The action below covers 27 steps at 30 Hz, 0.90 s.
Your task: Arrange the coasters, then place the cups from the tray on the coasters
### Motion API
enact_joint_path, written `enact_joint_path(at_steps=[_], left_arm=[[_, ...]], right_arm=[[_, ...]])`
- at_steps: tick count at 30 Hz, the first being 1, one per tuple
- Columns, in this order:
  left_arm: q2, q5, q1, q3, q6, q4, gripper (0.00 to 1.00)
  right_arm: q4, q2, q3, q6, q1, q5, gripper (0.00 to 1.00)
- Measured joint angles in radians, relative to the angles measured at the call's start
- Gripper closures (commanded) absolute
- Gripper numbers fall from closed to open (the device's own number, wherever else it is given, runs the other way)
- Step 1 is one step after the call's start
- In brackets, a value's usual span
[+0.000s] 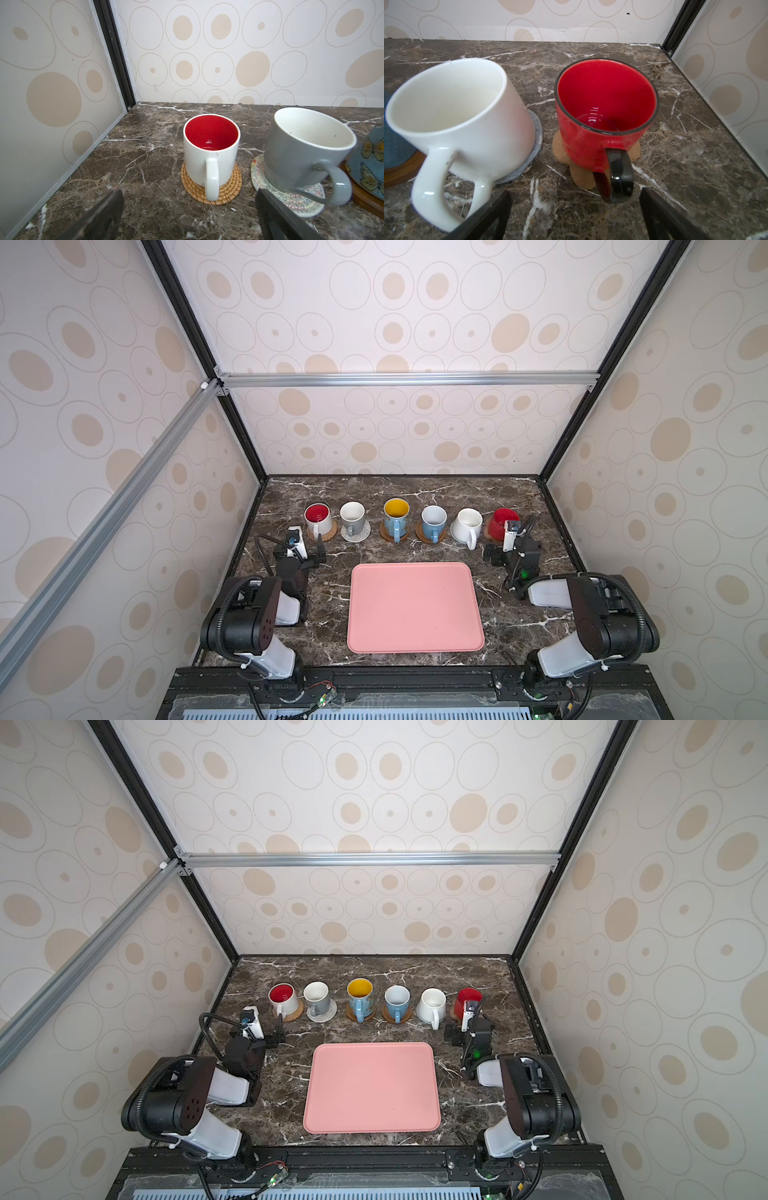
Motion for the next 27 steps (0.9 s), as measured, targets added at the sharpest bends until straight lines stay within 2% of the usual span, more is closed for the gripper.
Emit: enact_joint_path(at_steps=[27], left_arm=[[0.0, -0.011, -0.006, 0.005, 0.008, -0.024, 0.0]], right_arm=[[-0.002, 0.0, 0.0, -0.003, 0.0, -0.002, 0.0]])
